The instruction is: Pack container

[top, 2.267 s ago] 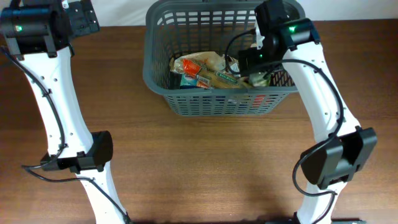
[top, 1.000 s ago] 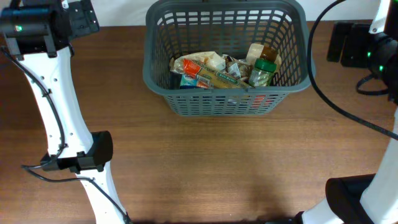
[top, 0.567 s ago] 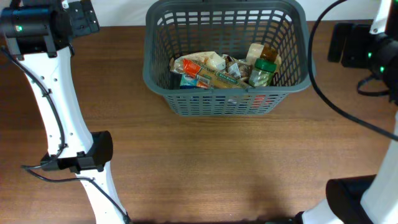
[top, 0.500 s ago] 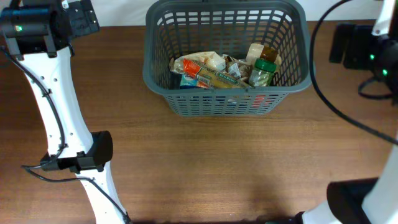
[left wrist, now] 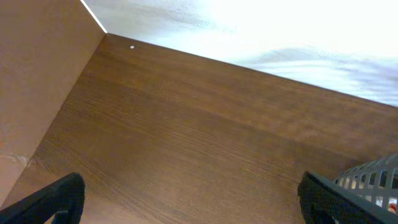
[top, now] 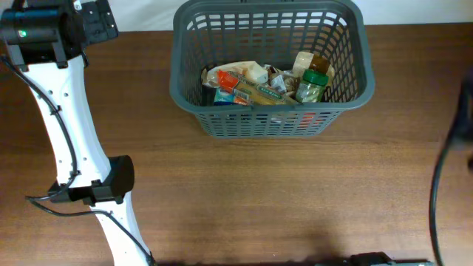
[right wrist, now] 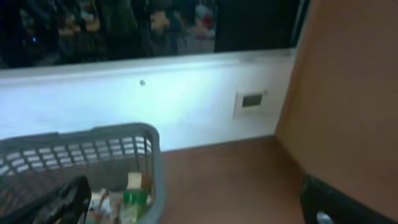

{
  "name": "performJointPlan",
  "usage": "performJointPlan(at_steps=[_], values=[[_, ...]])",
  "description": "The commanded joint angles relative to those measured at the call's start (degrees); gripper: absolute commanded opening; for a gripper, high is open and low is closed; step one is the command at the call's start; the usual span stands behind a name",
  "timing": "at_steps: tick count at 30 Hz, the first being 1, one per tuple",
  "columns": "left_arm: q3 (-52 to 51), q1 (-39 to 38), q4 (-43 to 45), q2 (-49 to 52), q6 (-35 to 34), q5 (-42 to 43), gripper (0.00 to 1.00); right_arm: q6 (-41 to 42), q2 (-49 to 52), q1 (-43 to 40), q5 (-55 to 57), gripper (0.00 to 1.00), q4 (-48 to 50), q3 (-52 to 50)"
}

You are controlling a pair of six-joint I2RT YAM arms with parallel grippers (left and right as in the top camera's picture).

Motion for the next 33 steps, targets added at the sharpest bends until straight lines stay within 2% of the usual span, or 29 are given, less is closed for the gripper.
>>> performJointPlan(at_steps=[1, 5, 6, 10, 27, 33], values=[[-0.11, 0.22, -0.04, 0.42, -0.70, -0.63, 0.99, -0.74, -7.21, -0.11, -0.98, 0.99, 3.08, -12.20], [-0.11, 0.11, -0.04, 0.42, -0.70, -0.63, 0.99, -0.76, -16.26, -0.11, -1.40, 0.99, 7.56, -25.35], [-0.11, 0.24, -0.04, 0.42, -0.70, -0.63, 0.99, -0.79, -21.05, -0.11, -1.60, 0.99, 10.38, -32.63], [-0.11, 0.07, -0.04, 0.42, -0.70, -0.63, 0.99, -0.81, -27.82, -0.11, -3.10, 0.99, 16.59, -43.87], [-0.11, 0.02, -0.04, 0.42, -0.70, -0.63, 0.99, -0.81, -47.67, -0.11, -16.68, 0.99, 42.56, -84.65], [-0.11, 0.13, -0.04, 0.42, -0.68, -0.63, 0.99, -0.81, -54.86, -0.17, -17.05, 0.99, 50.42, -96.59]])
